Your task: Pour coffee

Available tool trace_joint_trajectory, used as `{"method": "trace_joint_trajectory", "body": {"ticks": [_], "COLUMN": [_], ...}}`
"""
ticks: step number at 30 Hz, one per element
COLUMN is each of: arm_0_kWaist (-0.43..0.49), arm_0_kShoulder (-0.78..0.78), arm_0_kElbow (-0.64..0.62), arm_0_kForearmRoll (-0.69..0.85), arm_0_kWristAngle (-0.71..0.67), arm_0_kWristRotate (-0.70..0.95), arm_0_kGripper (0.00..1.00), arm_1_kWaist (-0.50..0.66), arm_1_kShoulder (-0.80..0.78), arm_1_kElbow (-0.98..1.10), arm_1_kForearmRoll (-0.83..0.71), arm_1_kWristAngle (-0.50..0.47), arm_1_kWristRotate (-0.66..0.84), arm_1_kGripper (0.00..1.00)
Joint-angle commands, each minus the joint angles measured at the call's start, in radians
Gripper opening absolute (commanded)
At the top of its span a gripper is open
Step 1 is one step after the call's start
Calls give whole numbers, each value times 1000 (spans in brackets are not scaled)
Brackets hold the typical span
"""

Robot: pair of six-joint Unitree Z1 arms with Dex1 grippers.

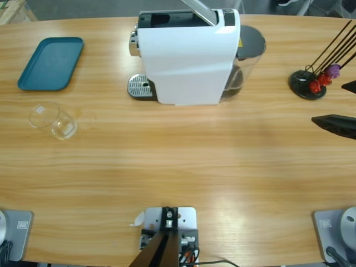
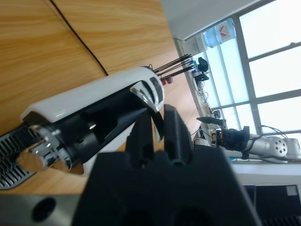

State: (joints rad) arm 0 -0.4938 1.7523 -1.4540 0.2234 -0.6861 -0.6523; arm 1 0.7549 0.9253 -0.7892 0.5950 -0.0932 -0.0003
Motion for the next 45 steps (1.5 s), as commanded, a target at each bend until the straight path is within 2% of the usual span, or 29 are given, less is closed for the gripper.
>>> {"method": "trace_joint_trajectory", "body": {"ticks": [1,2,7,8,9,10,12,14,16,20,21,22,26,28,30,32,34,35,39,45], "arm_0_kWaist": [-69,-82,-118,-118,-119,-119,-123,-141,-156,-231,-242,-247,-250,-248,-239,-197,-192,-192,-192,-192], "arm_0_kShoulder": [-43,-43,-79,-93,-116,-137,-187,-236,-266,-313,-324,-340,-406,-433,-471,-520,-550,-555,-555,-518], "arm_0_kElbow": [-71,-74,-62,-54,-41,-28,12,33,29,39,55,86,222,299,371,476,539,553,559,555], "arm_0_kForearmRoll": [-47,-49,-55,-55,-52,-44,4,144,267,413,430,433,432,425,400,309,272,272,272,271], "arm_0_kWristAngle": [-12,-4,16,14,14,15,46,143,175,224,236,254,278,305,359,386,460,482,517,559], "arm_0_kWristRotate": [259,304,518,546,577,611,710,856,943,957,956,939,913,886,819,714,660,652,631,605], "arm_0_kGripper": [178,328,353,382,487,513,513,513,513,517,550,670,890,913,987,991,991,991,991,991], "arm_1_kWaist": [9,9,9,9,9,8,-39,-105,-169,-308,-327,-333,-370,-410,-438,-464,-482,-490,-531,-546], "arm_1_kShoulder": [37,37,40,37,28,22,26,37,42,115,141,172,276,309,332,356,388,407,446,504], "arm_1_kElbow": [15,15,16,17,22,27,32,36,38,52,63,83,172,214,227,235,242,245,255,277], "arm_1_kForearmRoll": [-6,-6,-9,-13,-23,-28,-31,-41,-42,-88,-122,-177,-348,-423,-471,-506,-540,-558,-609,-653], "arm_1_kWristAngle": [-2,-2,-4,-10,-36,-77,-143,-175,-209,-221,-219,-217,-227,-224,-218,-221,-227,-230,-234,-238], "arm_1_kWristRotate": [11,11,12,19,45,68,97,113,117,120,120,120,120,120,119,117,117,117,120,137], "arm_1_kGripper": [881,881,883,885,885,889,895,895,890,885,884,881,850,844,844,847,843,811,645,637]}}
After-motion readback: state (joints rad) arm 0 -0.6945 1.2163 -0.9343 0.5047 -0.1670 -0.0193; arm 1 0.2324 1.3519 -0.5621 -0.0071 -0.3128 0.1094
